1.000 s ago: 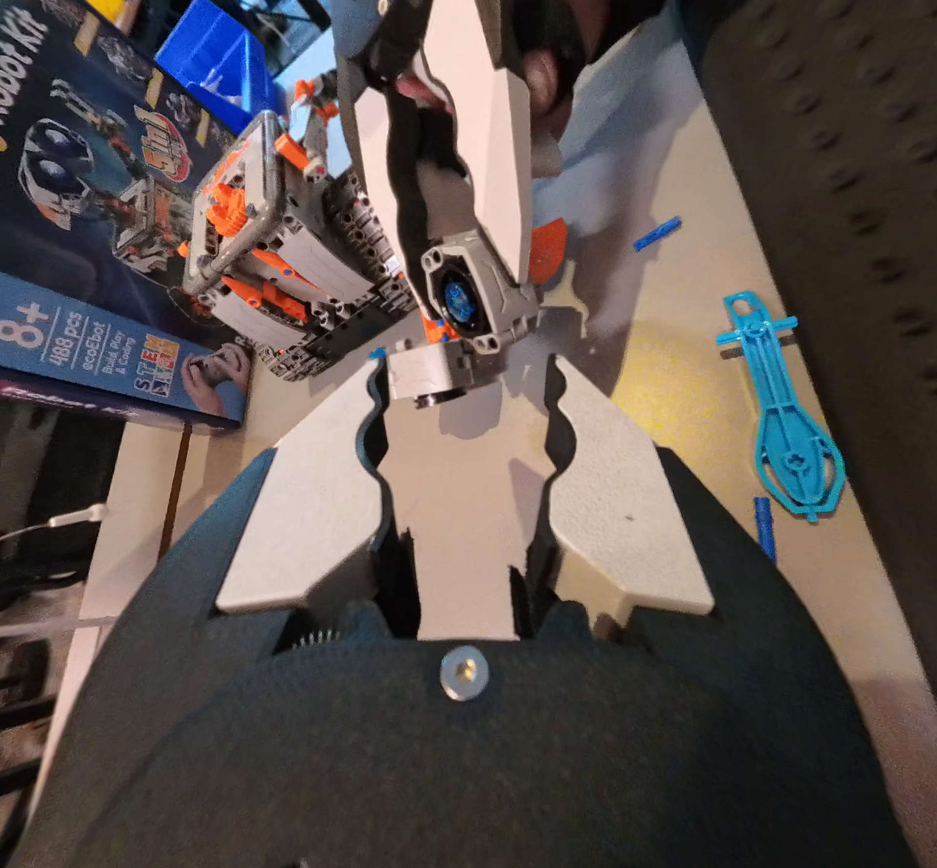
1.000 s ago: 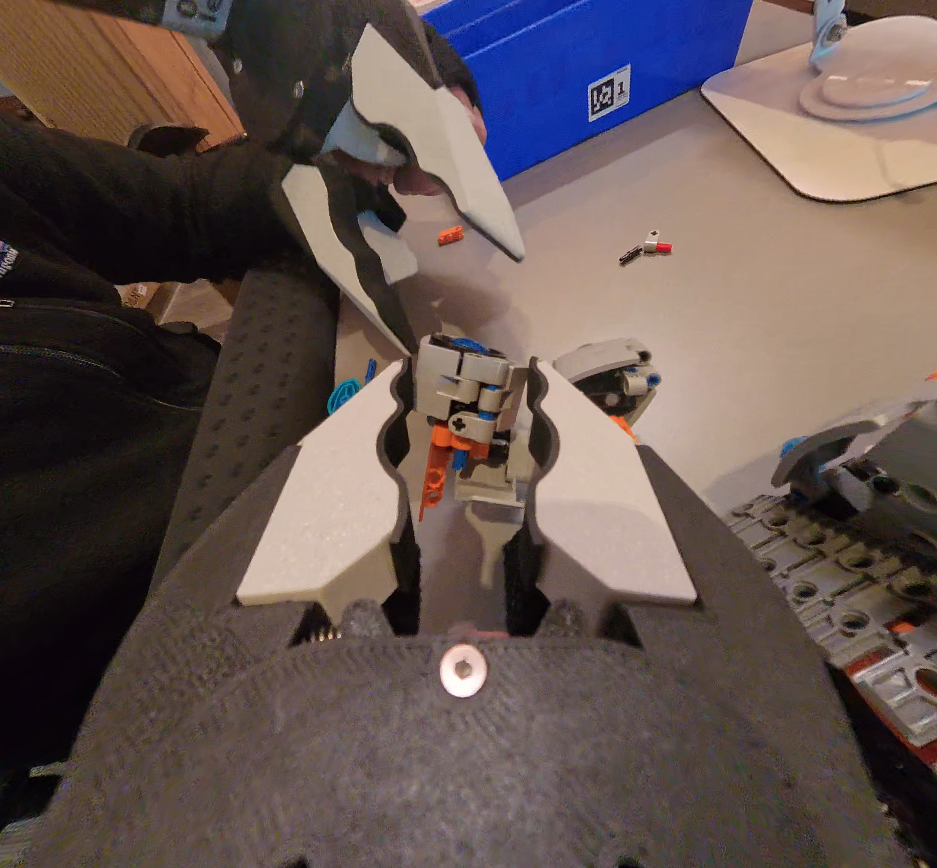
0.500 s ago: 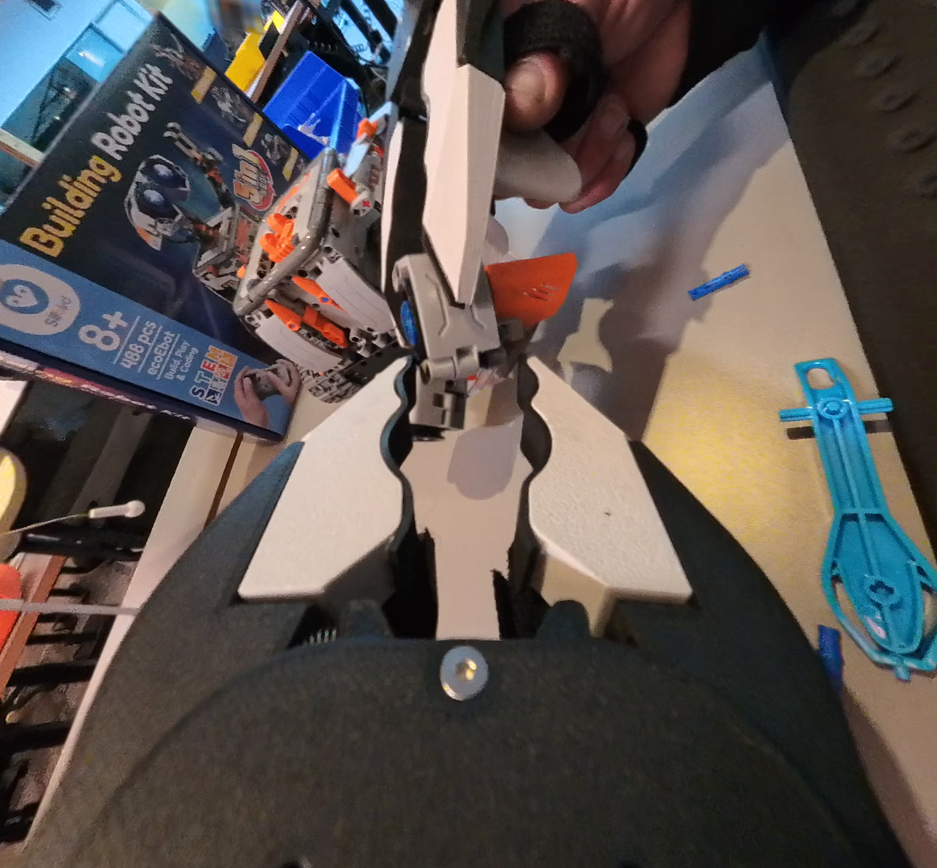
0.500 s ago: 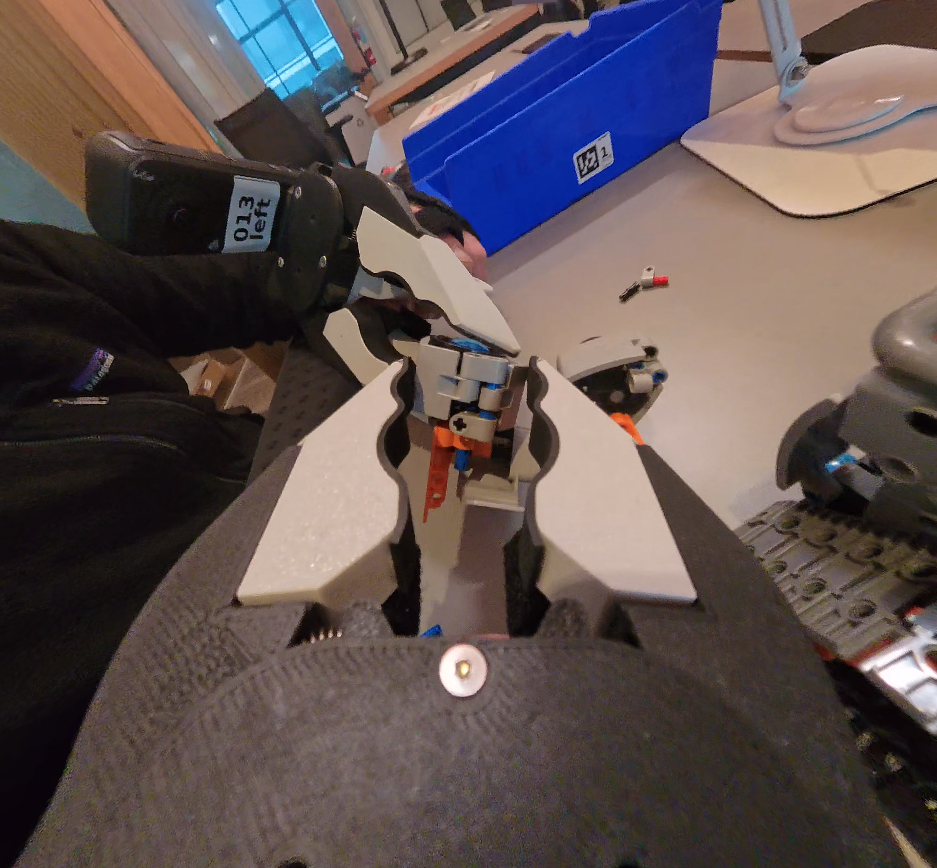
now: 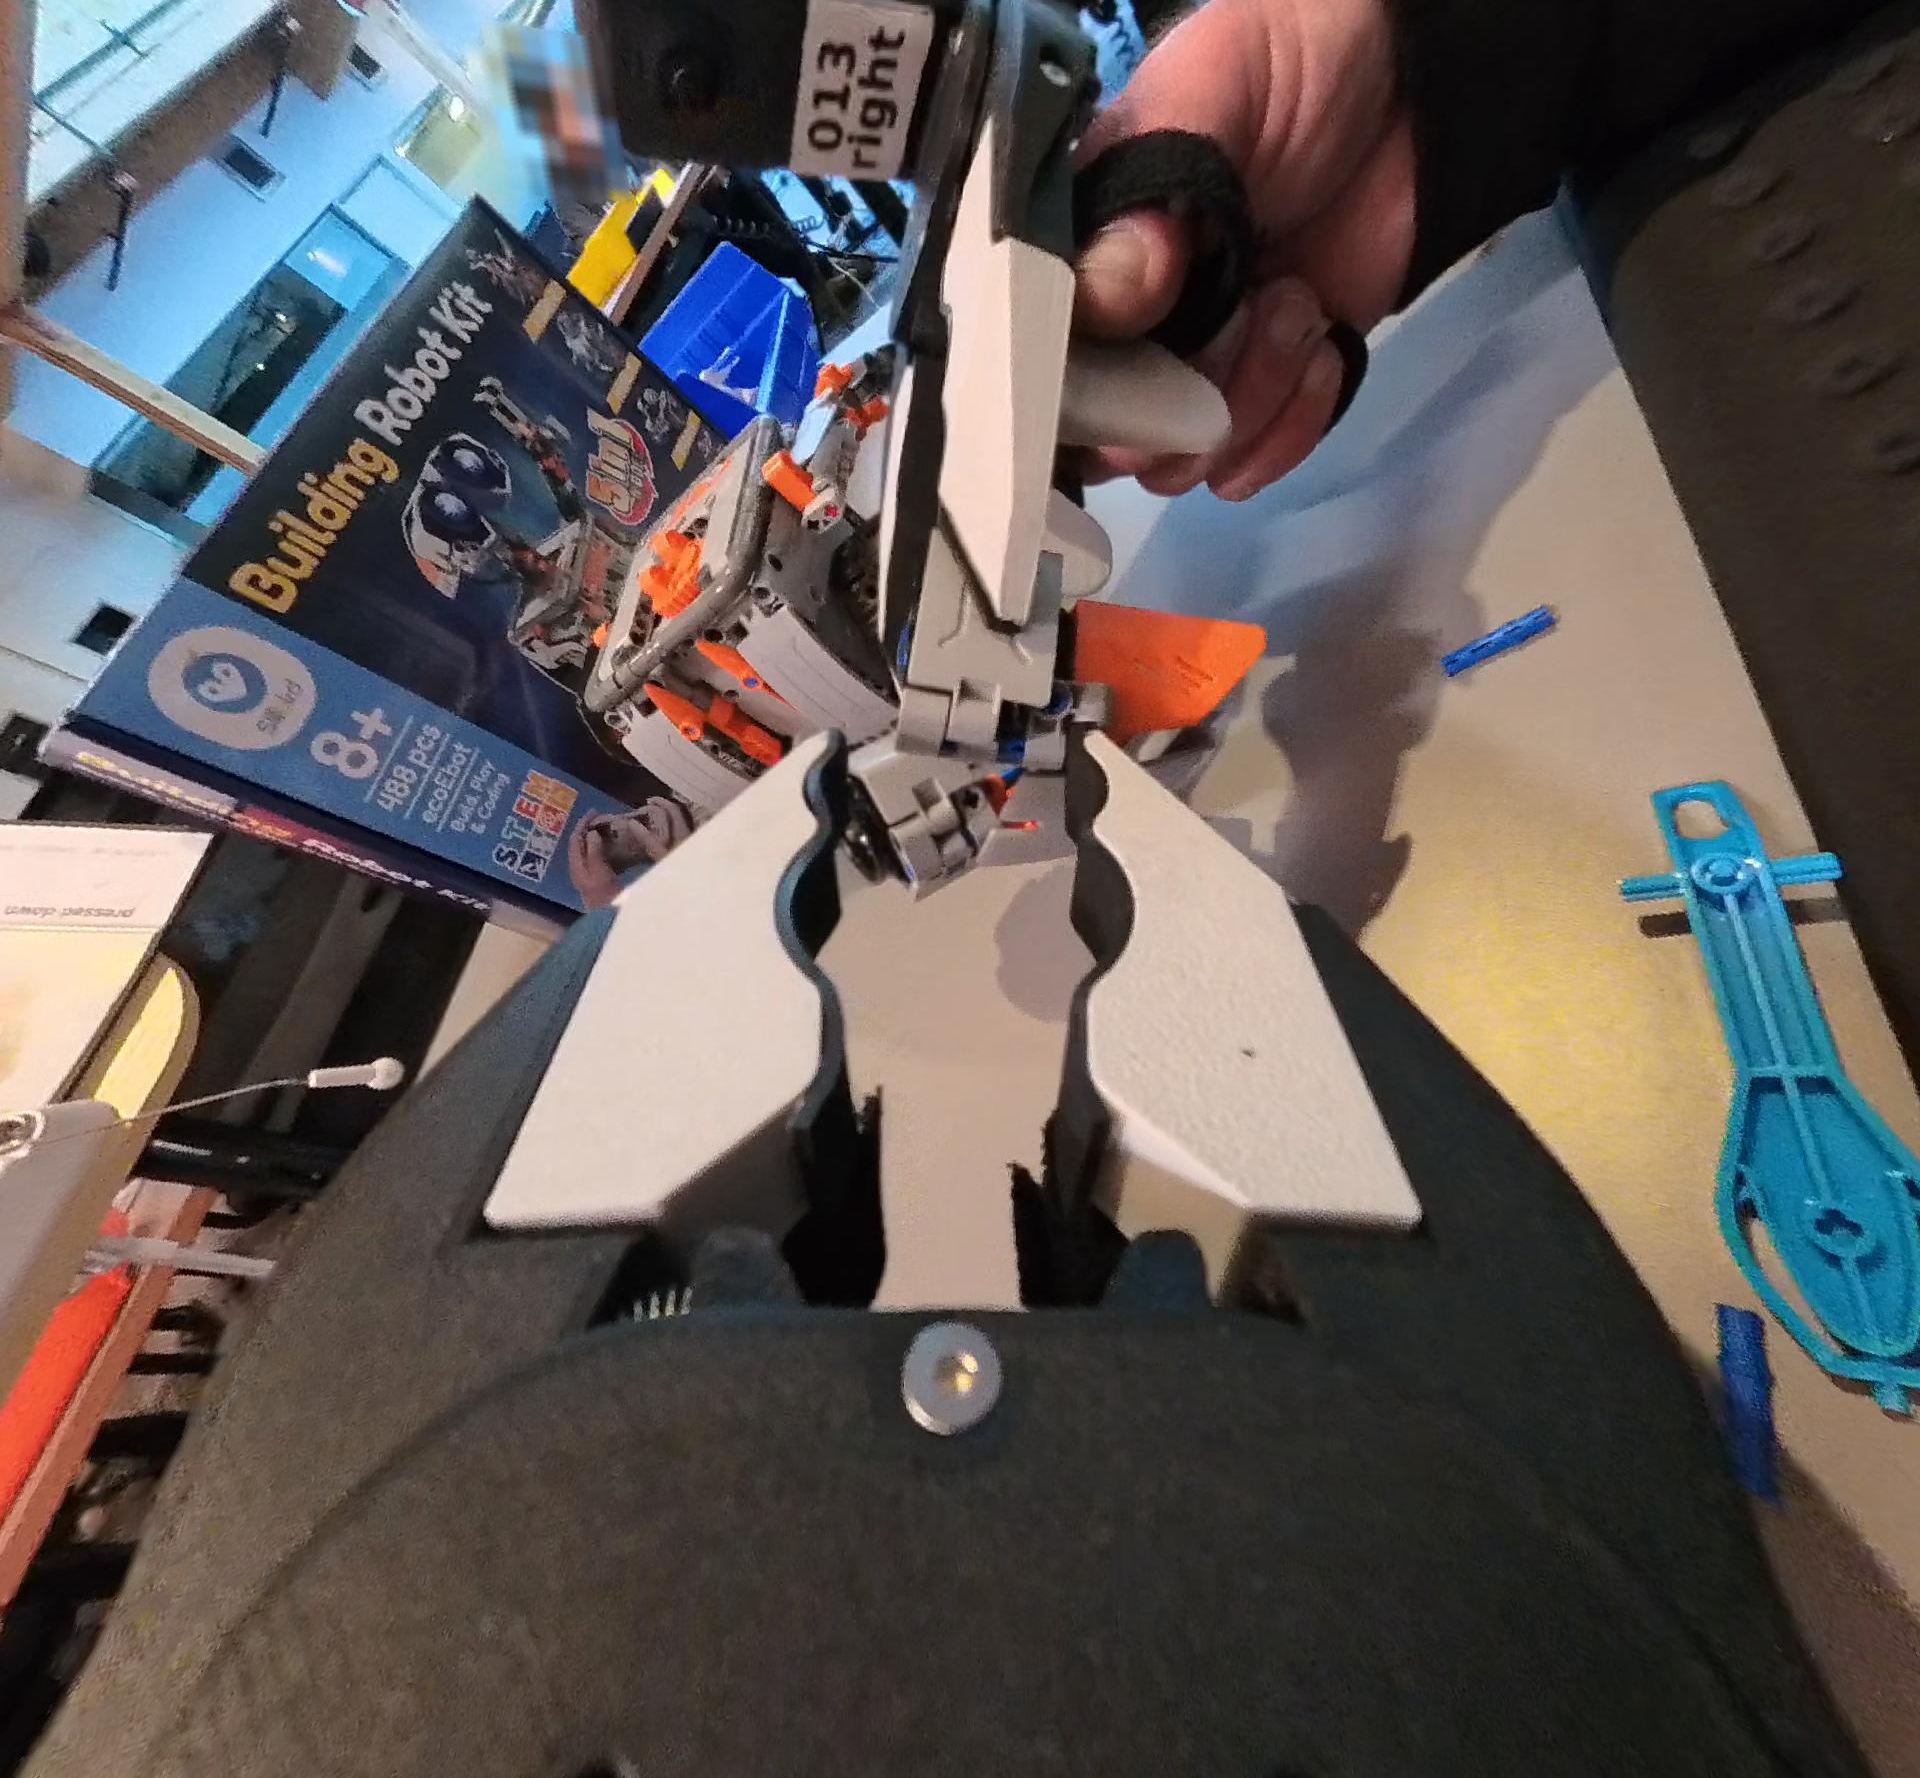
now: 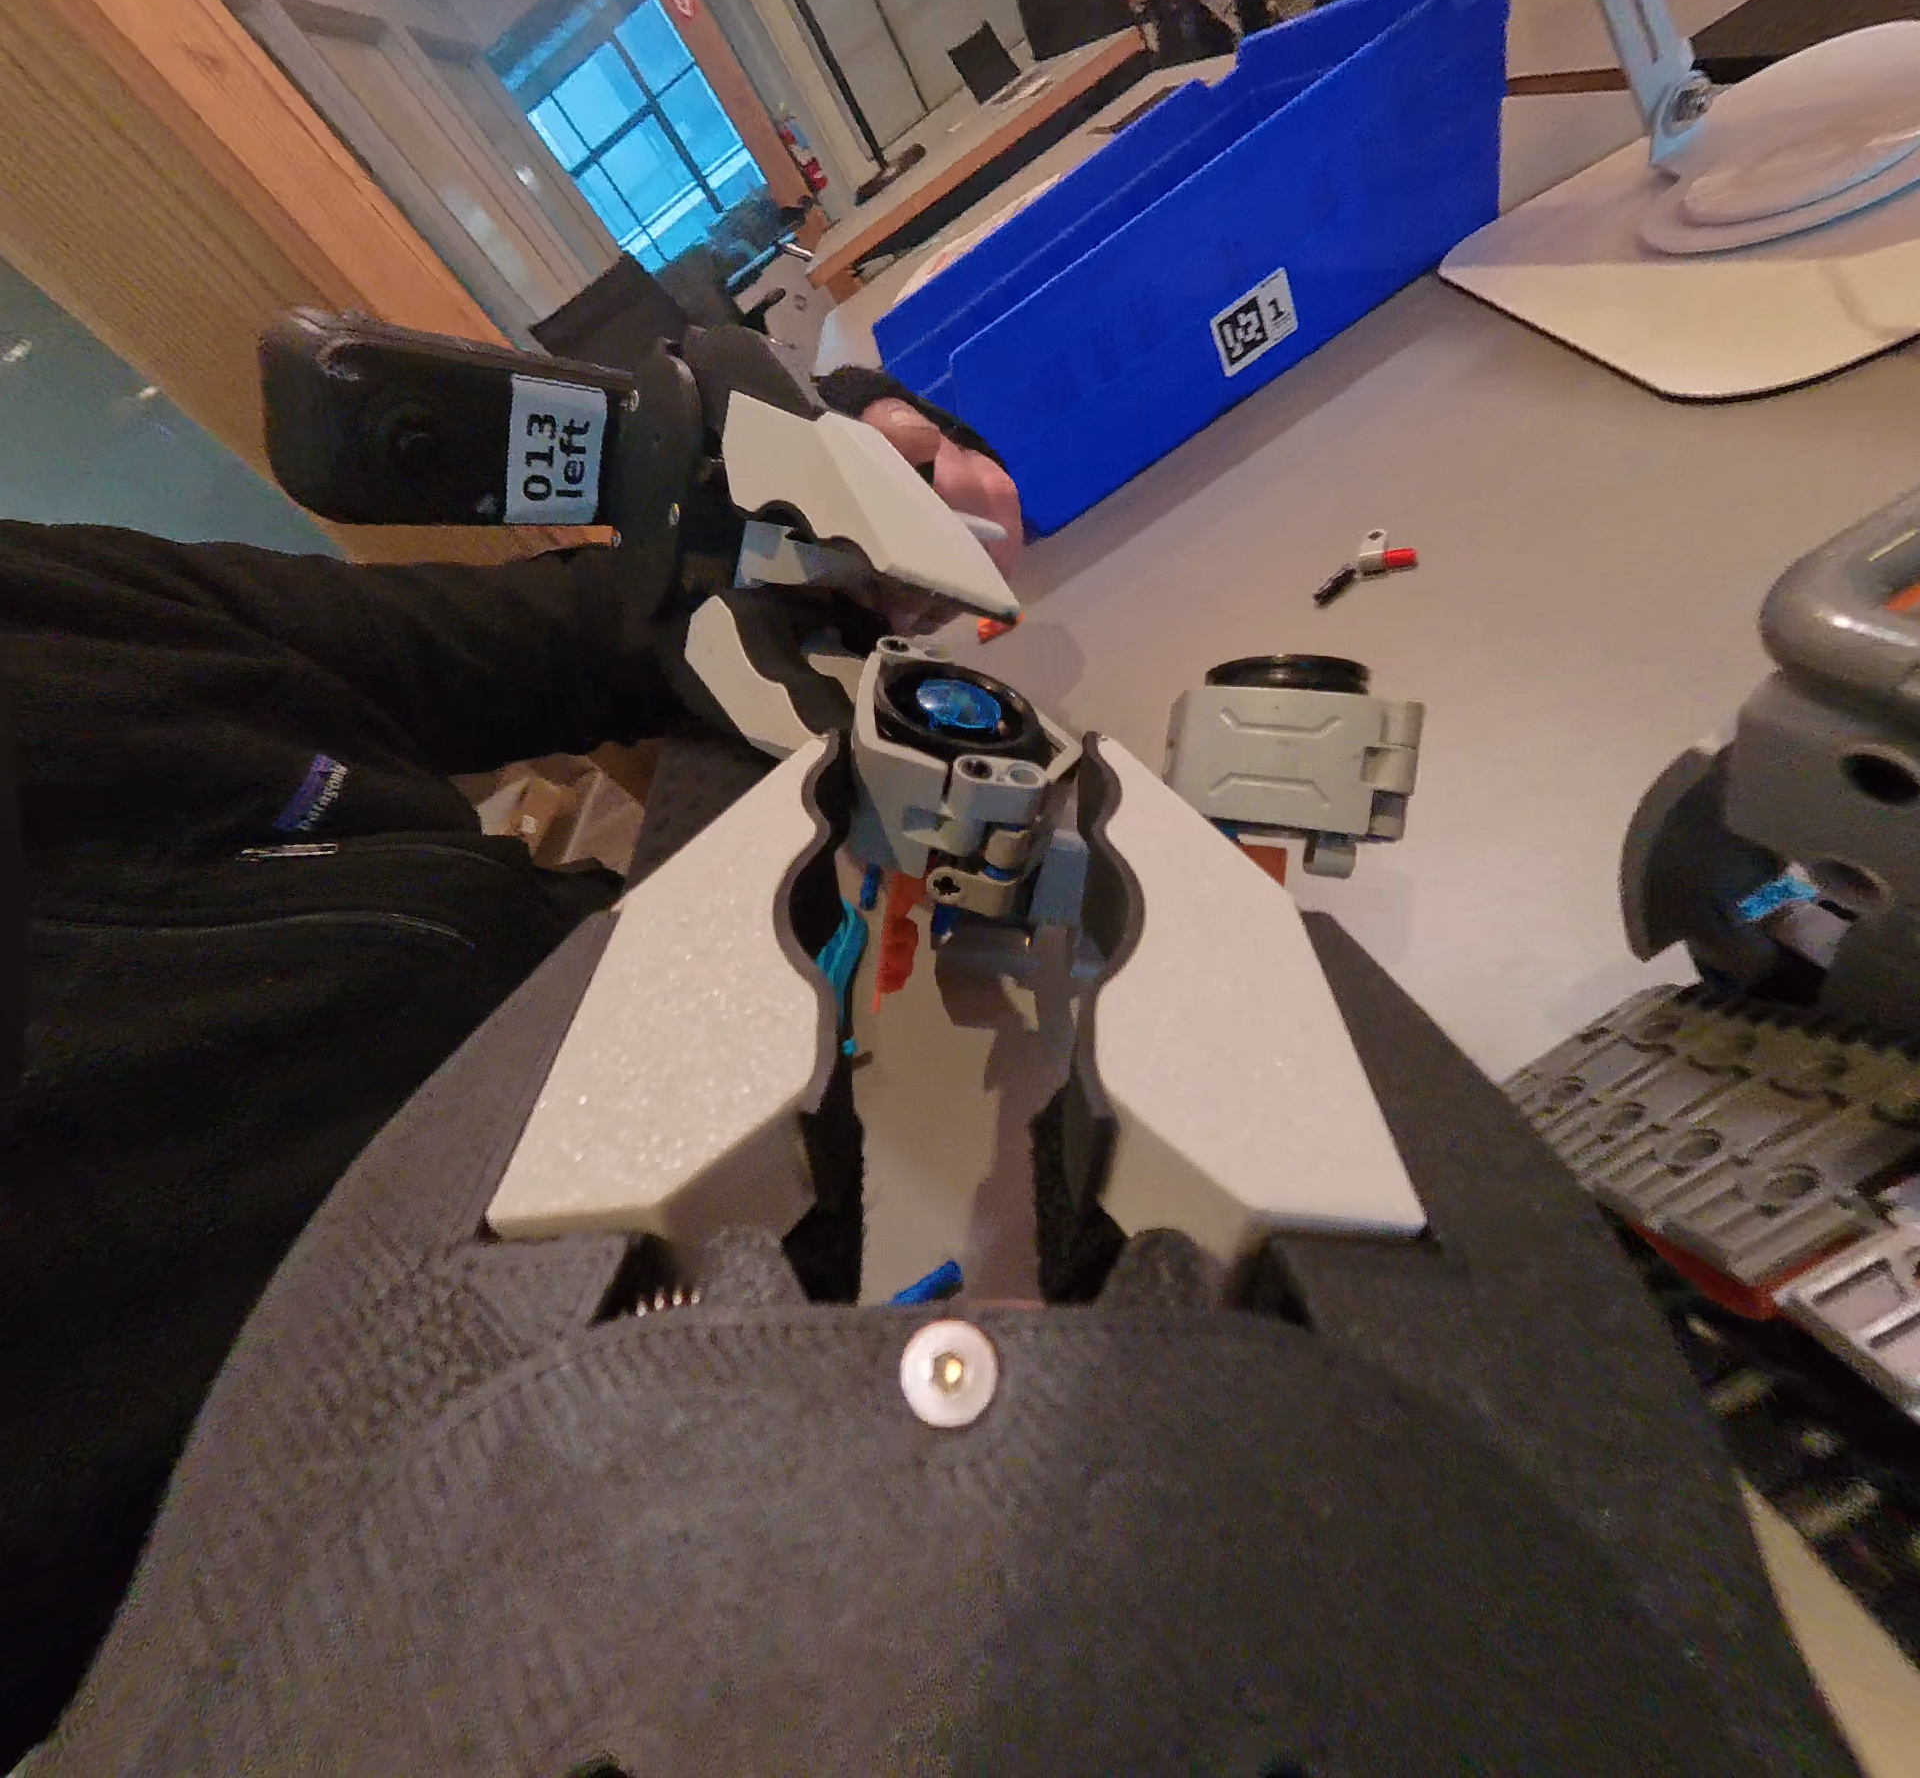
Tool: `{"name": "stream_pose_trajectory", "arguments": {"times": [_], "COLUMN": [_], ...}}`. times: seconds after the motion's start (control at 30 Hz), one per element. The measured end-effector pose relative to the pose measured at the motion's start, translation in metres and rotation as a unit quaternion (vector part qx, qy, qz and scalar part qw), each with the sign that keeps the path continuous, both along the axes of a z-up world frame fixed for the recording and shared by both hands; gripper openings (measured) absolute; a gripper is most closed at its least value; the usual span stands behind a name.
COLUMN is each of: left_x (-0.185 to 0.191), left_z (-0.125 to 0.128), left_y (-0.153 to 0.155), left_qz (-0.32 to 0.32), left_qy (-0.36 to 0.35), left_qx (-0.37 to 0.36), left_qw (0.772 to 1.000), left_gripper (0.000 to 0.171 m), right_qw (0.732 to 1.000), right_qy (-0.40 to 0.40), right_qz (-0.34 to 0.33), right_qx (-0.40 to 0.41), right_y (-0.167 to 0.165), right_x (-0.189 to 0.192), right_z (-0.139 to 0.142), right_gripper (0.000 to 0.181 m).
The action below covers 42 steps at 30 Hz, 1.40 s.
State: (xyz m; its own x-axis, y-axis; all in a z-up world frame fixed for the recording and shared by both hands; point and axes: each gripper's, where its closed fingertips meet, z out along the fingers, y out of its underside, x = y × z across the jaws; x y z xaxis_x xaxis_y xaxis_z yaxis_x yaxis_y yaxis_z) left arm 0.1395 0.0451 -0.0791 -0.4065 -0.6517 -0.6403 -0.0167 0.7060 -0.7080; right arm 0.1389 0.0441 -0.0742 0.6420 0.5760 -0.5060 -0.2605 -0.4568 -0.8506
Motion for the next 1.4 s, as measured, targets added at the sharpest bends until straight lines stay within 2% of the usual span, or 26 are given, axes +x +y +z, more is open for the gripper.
{"name": "stream_pose_trajectory", "arguments": {"times": [0.07, 0.23, 0.3, 0.37, 0.4, 0.47, 0.57, 0.7, 1.0, 1.1, 1.23, 1.3, 1.4], "left_x": [-0.002, -0.005, -0.004, -0.004, -0.004, -0.004, -0.003, -0.002, -0.003, -0.001, -0.002, -0.003, -0.004], "left_z": [-0.002, -0.001, -0.004, -0.006, -0.007, -0.008, -0.013, -0.024, -0.038, -0.037, -0.028, -0.034, -0.032], "left_y": [-0.004, -0.008, -0.007, -0.007, -0.005, -0.004, -0.006, -0.009, -0.013, -0.012, -0.011, -0.006, -0.01], "left_qz": [-0.009, -0.015, -0.009, -0.01, -0.003, -0.002, -0.006, -0.005, -0.006, -0.008, -0.017, -0.014, -0.027], "left_qy": [0.001, 0.002, 0.009, 0.022, 0.029, 0.038, 0.052, 0.074, 0.118, 0.117, 0.122, 0.134, 0.131], "left_qx": [0.012, 0.02, 0.026, 0.023, 0.021, 0.021, 0.022, 0.038, 0.015, -0.01, -0.06, -0.066, -0.081], "left_qw": [1.0, 1.0, 1.0, 0.999, 0.999, 0.999, 0.998, 0.997, 0.993, 0.993, 0.991, 0.989, 0.988], "left_gripper": [0.03, 0.029, 0.029, 0.029, 0.029, 0.029, 0.029, 0.028, 0.027, 0.027, 0.03, 0.031, 0.03], "right_qw": [1.0, 0.999, 1.0, 0.997, 0.992, 0.977, 0.933, 0.887, 0.882, 0.892, 0.927, 0.939, 0.947], "right_qy": [0.007, 0.03, -0.003, -0.075, -0.124, -0.198, -0.347, -0.452, -0.467, -0.448, -0.368, -0.335, -0.309], "right_qz": [0.004, 0.022, 0.013, -0.012, -0.03, -0.04, -0.04, -0.028, -0.003, -0.005, -0.001, 0.003, 0.016], "right_qx": [-0.001, -0.011, -0.007, 0.005, 0.023, 0.066, 0.088, 0.094, 0.066, 0.065, 0.079, 0.082, 0.085], "right_y": [0.0, -0.003, -0.003, -0.001, -0.001, -0.006, -0.006, -0.004, -0.008, -0.008, -0.01, -0.01, -0.012], "right_x": [-0.001, -0.003, -0.002, 0.003, 0.006, 0.003, -0.002, -0.006, -0.007, -0.005, -0.006, -0.006, -0.009], "right_z": [0.0, 0.001, -0.002, -0.005, -0.003, 0.004, -0.011, -0.03, -0.045, -0.043, -0.031, -0.028, -0.026], "right_gripper": [0.042, 0.041, 0.042, 0.046, 0.056, 0.059, 0.054, 0.042, 0.04, 0.04, 0.04, 0.04, 0.04]}}
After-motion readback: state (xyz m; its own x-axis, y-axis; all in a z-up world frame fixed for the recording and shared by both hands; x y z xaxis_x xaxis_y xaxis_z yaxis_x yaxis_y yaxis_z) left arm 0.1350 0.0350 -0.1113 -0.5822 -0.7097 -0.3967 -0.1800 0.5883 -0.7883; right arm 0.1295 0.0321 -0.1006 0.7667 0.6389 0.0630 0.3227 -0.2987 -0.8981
